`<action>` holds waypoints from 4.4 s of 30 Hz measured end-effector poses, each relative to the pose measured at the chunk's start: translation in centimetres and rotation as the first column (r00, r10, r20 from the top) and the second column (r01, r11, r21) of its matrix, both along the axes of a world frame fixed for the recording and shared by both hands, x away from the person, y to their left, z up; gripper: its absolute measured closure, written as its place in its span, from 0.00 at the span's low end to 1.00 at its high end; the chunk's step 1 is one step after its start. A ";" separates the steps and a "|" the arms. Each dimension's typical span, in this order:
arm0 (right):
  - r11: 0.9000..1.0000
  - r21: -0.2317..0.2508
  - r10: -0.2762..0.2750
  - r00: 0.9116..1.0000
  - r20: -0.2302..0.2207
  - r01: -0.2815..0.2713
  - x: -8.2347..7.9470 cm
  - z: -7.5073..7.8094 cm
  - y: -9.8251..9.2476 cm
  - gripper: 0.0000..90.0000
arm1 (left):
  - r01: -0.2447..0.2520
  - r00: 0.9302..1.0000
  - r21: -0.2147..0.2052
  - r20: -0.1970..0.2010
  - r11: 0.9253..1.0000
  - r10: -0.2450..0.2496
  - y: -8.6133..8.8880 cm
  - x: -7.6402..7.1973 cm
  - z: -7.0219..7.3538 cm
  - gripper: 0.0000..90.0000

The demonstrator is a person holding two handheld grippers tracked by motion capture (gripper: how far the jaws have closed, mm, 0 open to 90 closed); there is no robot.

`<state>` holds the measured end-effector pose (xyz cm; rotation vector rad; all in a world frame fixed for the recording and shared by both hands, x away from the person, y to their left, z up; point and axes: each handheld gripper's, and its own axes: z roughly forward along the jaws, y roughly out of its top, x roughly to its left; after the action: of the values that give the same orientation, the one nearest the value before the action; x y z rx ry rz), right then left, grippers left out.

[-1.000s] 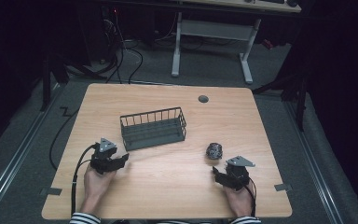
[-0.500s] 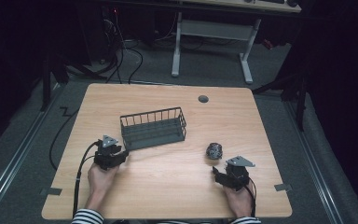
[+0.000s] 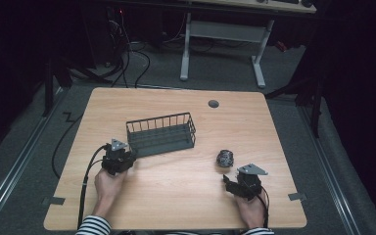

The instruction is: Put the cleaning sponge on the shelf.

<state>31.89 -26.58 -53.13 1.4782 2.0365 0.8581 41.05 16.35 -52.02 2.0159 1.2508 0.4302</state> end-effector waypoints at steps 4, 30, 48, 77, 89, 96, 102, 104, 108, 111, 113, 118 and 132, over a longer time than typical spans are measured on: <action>1.000 0.000 0.001 1.000 0.000 -0.001 0.0 0.0 0.0 0.36 | -0.008 1.000 0.000 -0.006 1.000 0.008 0.1 0.1 -0.1 0.85; 1.000 0.000 0.004 1.000 0.000 -0.004 0.0 0.0 0.0 0.36 | 0.066 0.998 0.029 0.022 0.997 -0.066 -0.5 0.5 0.0 0.96; 1.000 0.000 0.004 1.000 0.000 -0.004 0.0 0.0 0.0 0.36 | 0.115 0.993 0.038 0.027 0.993 -0.116 -2.5 1.1 0.1 0.96; 1.000 0.000 0.004 1.000 -0.001 -0.004 0.0 0.0 0.1 0.36 | 0.125 0.992 0.023 0.024 0.992 -0.126 -4.2 1.2 0.3 0.75; 1.000 0.000 0.004 1.000 -0.001 -0.004 0.0 0.0 0.1 0.36 | 0.086 0.996 0.013 0.031 0.996 -0.086 -0.2 -1.3 1.0 0.46; 1.000 -0.001 0.018 1.000 -0.002 -0.018 0.0 0.0 0.1 0.33 | 0.028 0.999 0.042 0.040 0.999 -0.029 1.9 -3.1 0.2 0.41; 0.999 -0.009 0.039 0.999 -0.022 -0.039 0.1 0.2 -0.1 0.31 | -0.019 0.999 0.033 0.050 0.999 0.017 3.2 -4.0 -0.4 0.39; 0.999 -0.009 0.040 0.999 -0.030 -0.040 0.2 0.2 -0.1 0.30 | -0.026 0.998 0.040 0.052 0.999 0.024 3.4 -4.2 -0.6 0.39; 0.999 -0.008 0.041 0.999 -0.029 -0.041 0.2 0.6 -0.3 0.29 | -0.030 0.998 0.042 0.058 0.999 0.027 3.6 -4.5 -1.0 0.39; 0.999 -0.001 0.045 0.999 -0.008 -0.045 0.3 1.5 -0.3 0.28 | -0.032 0.997 0.046 0.065 0.998 0.029 3.7 -4.6 -1.6 0.38; 0.999 0.006 0.044 0.999 0.007 -0.044 0.4 2.1 -0.4 0.27 | -0.032 0.997 0.043 0.066 0.999 0.029 3.8 -4.7 -1.6 0.37; 0.998 0.033 0.053 0.999 0.001 -0.053 1.2 2.9 -0.4 0.24 | -0.028 0.998 0.045 0.064 0.999 0.026 3.8 -4.7 -1.7 0.36; 0.998 0.042 0.039 0.998 -0.049 -0.037 4.9 3.3 0.9 0.20 | -0.009 0.998 0.046 0.056 0.999 0.007 3.5 -4.6 -1.7 0.27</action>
<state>36.84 -25.69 -49.86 1.5015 2.1013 0.8916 36.49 19.89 -53.72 2.0241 1.2252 0.5203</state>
